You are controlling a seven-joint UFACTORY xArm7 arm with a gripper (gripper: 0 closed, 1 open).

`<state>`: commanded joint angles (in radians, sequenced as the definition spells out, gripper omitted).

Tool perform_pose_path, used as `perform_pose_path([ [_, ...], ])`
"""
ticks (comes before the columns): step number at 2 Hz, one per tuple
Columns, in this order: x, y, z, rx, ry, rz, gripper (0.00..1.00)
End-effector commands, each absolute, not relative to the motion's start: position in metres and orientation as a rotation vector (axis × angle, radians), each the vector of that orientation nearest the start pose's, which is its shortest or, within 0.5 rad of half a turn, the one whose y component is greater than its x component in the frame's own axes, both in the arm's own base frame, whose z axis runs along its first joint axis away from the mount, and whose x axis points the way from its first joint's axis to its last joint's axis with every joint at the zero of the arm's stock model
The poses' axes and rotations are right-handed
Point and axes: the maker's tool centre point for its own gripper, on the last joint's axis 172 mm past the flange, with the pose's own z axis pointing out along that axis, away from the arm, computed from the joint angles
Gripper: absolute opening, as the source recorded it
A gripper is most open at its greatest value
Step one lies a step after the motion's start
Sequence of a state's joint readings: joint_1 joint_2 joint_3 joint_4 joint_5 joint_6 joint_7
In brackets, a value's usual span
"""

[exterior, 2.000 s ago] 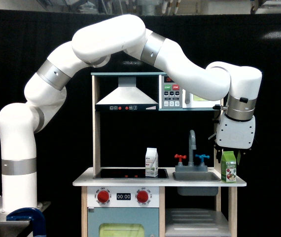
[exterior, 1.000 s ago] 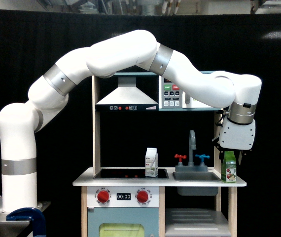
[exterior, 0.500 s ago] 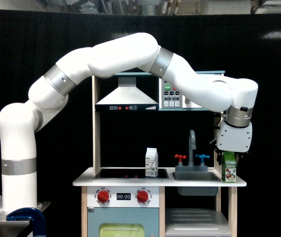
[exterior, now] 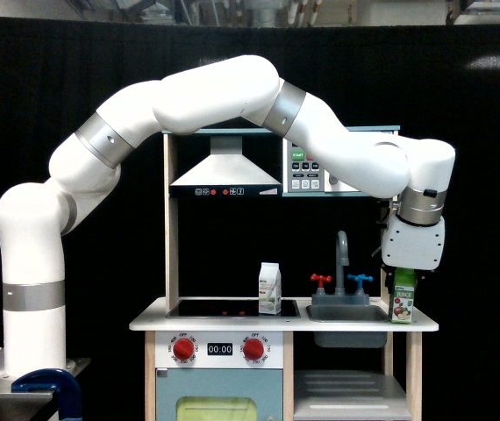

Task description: Put the green box into the sink

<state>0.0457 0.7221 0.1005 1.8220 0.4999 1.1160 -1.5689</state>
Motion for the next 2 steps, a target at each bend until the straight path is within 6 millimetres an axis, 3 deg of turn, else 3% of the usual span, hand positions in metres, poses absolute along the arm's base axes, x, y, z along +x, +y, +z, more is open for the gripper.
perform_pose_path([
  [1, 0.569, 0.240, 0.127, -2.016, -1.809, -0.449, 0.00],
  [2, 0.549, 0.251, 0.122, -2.016, -1.809, -0.449, 1.00],
])
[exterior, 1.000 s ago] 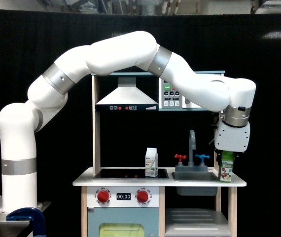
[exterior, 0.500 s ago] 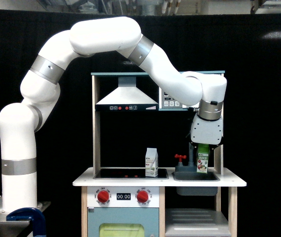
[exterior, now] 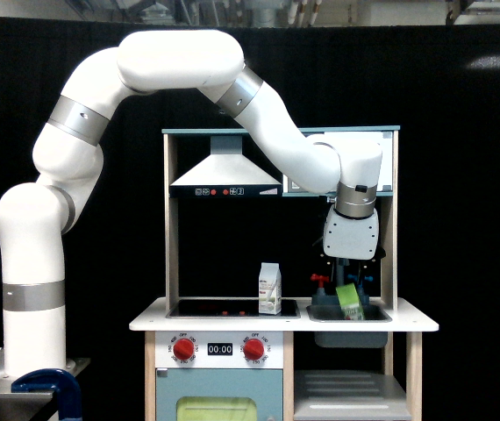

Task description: Put the green box into the sink

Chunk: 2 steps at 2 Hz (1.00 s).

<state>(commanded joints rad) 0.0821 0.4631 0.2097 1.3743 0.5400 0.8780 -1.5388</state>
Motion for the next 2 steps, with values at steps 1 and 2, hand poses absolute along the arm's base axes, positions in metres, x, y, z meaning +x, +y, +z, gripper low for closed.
perform_pose_path([
  [1, 0.528, 0.220, 0.144, -2.016, -1.809, -0.449, 1.00],
  [2, 0.495, 0.156, 0.188, -2.016, -1.809, -0.449, 1.00],
])
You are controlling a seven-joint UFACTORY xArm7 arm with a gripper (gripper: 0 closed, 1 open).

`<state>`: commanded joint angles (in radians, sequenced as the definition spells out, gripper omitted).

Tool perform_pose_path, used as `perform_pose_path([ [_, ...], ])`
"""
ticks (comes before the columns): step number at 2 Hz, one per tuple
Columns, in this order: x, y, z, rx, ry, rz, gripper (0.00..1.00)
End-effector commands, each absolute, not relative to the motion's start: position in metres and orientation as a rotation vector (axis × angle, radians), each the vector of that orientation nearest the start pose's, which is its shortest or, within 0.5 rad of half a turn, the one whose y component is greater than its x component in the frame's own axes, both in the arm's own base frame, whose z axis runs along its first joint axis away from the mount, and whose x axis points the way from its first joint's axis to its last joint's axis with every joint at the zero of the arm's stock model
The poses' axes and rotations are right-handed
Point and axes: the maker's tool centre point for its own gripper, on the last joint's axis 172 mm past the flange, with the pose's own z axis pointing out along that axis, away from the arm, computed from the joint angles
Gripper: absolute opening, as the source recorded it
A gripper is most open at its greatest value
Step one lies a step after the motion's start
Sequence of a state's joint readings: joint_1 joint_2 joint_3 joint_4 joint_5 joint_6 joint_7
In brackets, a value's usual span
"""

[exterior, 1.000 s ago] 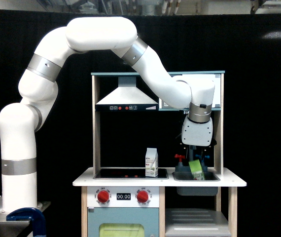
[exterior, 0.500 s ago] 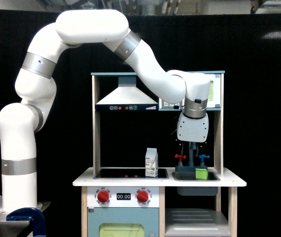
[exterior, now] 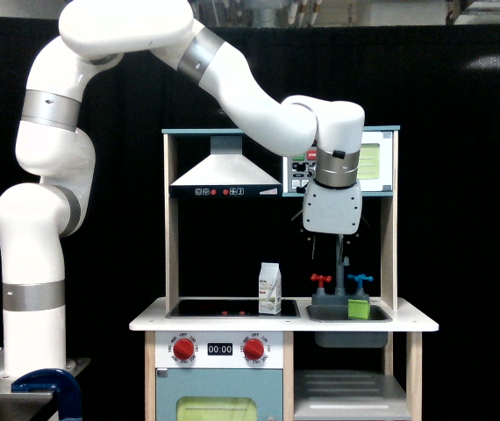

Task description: Put the green box into the sink

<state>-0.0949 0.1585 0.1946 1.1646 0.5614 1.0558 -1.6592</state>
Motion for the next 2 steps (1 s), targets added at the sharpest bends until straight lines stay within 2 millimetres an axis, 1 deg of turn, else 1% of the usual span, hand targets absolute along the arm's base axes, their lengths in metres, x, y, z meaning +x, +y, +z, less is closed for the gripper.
perform_pose_path([
  [1, 0.4830, 0.1270, 0.1980, -2.016, -1.809, -0.449, 1.00],
  [2, 0.4860, 0.1270, 0.1960, -2.016, -1.809, -0.449, 1.00],
])
